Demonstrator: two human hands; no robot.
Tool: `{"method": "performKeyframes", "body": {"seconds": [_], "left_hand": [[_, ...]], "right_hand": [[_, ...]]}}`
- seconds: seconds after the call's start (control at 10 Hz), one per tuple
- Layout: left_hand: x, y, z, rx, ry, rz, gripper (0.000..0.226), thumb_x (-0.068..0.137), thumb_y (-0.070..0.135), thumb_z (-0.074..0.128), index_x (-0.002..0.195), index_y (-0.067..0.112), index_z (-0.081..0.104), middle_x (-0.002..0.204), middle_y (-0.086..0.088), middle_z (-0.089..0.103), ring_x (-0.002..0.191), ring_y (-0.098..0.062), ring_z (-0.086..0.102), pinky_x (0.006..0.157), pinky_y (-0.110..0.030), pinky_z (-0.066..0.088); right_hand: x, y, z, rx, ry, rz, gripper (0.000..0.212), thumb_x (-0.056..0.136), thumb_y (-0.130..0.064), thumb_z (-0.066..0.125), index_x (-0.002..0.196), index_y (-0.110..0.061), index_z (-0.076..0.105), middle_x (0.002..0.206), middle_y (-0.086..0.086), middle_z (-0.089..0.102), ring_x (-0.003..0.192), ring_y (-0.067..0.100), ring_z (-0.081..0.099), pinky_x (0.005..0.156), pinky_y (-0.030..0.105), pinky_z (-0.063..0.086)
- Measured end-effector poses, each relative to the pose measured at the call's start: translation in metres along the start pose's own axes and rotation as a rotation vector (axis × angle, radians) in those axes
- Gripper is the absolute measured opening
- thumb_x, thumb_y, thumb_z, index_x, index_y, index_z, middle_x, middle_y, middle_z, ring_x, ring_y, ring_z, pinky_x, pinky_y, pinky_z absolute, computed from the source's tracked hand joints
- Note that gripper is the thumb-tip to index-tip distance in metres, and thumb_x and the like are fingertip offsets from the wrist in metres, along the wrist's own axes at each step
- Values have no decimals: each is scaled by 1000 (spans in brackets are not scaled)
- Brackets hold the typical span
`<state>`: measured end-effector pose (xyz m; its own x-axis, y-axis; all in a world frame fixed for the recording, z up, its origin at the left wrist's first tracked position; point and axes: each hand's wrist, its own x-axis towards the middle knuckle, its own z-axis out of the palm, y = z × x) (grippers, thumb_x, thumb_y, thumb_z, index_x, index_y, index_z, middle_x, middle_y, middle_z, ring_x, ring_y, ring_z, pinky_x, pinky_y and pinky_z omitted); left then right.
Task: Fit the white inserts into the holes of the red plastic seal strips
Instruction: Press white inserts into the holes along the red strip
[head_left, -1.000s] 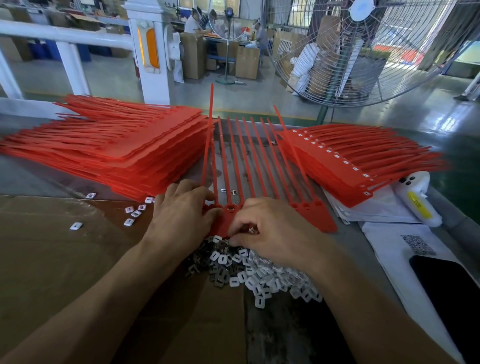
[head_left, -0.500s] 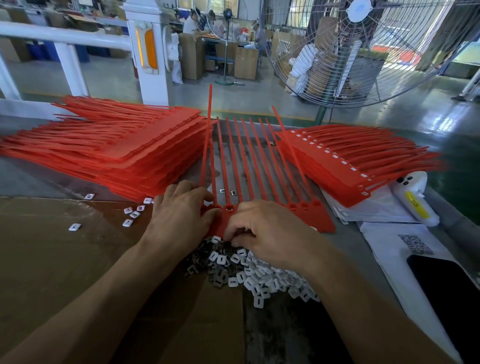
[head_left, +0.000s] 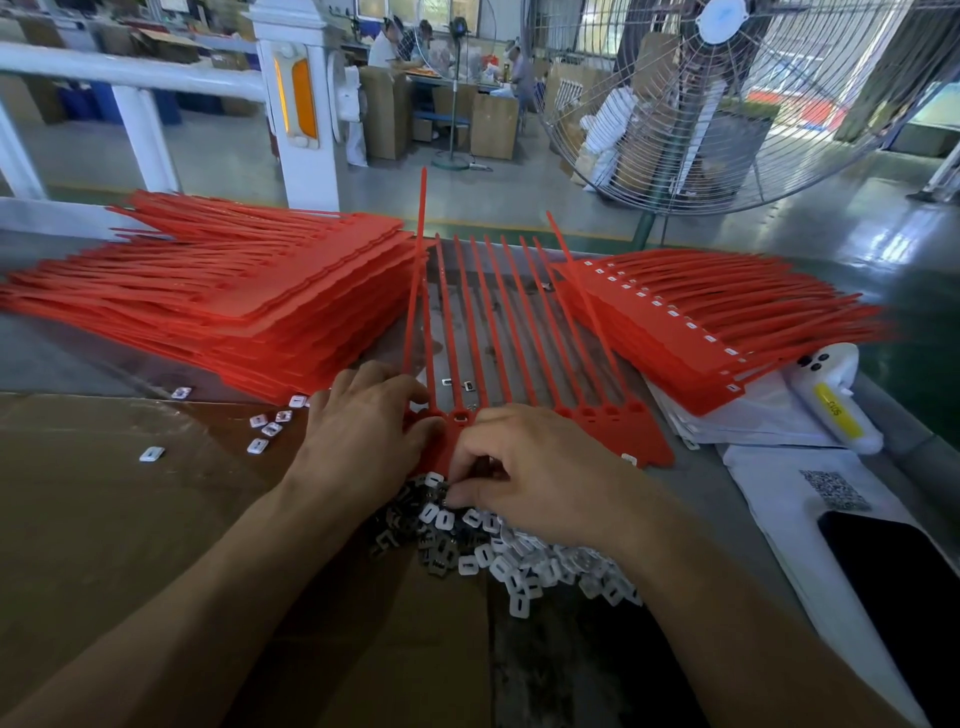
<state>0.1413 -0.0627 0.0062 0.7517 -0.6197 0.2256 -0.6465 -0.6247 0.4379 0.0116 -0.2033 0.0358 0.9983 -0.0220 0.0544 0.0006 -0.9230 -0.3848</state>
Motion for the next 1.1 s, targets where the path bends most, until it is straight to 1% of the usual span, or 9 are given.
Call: {"method": "performKeyframes", "body": {"seconds": [0.2, 0.3, 0.4, 0.5, 0.6, 0.7, 0.8, 1.0, 1.1], "left_hand": [[0, -1, 2, 4, 4, 2, 38, 95, 52, 58, 128, 34, 62, 140, 7, 48, 134, -18, 36, 113, -44, 26], [0, -1, 1, -5, 8, 0, 37, 94, 52, 59, 127, 33, 63, 139, 7, 49, 134, -19, 37, 112, -44, 26], [0, -1, 1, -4, 4, 0, 38, 95, 52, 59, 127, 33, 63, 139, 7, 50, 133, -19, 37, 112, -44, 27], [0, -1, 0, -1, 3, 1, 38, 95, 51, 59, 128, 33, 63, 139, 6, 50, 132, -19, 38, 112, -44, 28], [0, 0, 0, 2, -4, 3, 39, 95, 52, 58, 129, 33, 63, 139, 6, 50, 133, -19, 38, 113, -44, 28], [0, -1, 0, 5, -10, 2, 40, 95, 53, 58, 130, 34, 62, 140, 7, 49, 133, -18, 37, 112, -43, 27], [-1, -1, 0, 2, 6, 6, 39, 95, 52, 59, 129, 33, 63, 140, 6, 50, 133, -19, 37, 111, -43, 27], [1, -1, 1, 1, 6, 7, 40, 93, 53, 58, 127, 33, 64, 139, 6, 51, 131, -19, 39, 110, -43, 29], [0, 0, 0, 1, 3, 5, 40, 93, 54, 58, 127, 34, 64, 139, 7, 50, 132, -19, 38, 110, -43, 28]], "right_hand": [[1, -8, 1, -52, -36, -20, 8, 93, -39, 73, 92, -33, 68, 93, -18, 56, 92, 2, 52, 82, 26, 41], [0, -10, 0, -40, -34, -29, 11, 93, -35, 72, 88, -34, 62, 94, -17, 59, 92, 2, 53, 83, 24, 40], [-3, -10, 0, -3, -6, -22, 10, 93, -30, 71, 88, -32, 63, 90, -17, 63, 88, 0, 58, 76, 16, 43], [-4, -7, -1, 145, 85, 25, 11, 94, -25, 72, 88, -31, 65, 83, -17, 67, 81, -5, 63, 66, 11, 48], [-4, 0, -3, 287, 198, 77, 9, 94, -24, 74, 94, -32, 69, 89, -19, 68, 84, -6, 64, 71, 12, 51], [-5, 7, -4, 345, 146, 125, 10, 95, -26, 73, 100, -35, 74, 93, -20, 70, 89, -7, 65, 76, 15, 49], [-5, 5, -1, 316, 34, 80, 16, 94, -23, 74, 103, -35, 75, 93, -21, 69, 89, -9, 63, 75, 11, 47], [-2, 5, 3, 342, 34, 84, 21, 93, -20, 76, 105, -36, 75, 99, -19, 71, 92, -7, 65, 80, 15, 49], [-3, 5, 4, 387, 64, 85, 18, 93, -20, 76, 105, -33, 78, 96, -19, 74, 91, -10, 67, 79, 9, 49]]}}
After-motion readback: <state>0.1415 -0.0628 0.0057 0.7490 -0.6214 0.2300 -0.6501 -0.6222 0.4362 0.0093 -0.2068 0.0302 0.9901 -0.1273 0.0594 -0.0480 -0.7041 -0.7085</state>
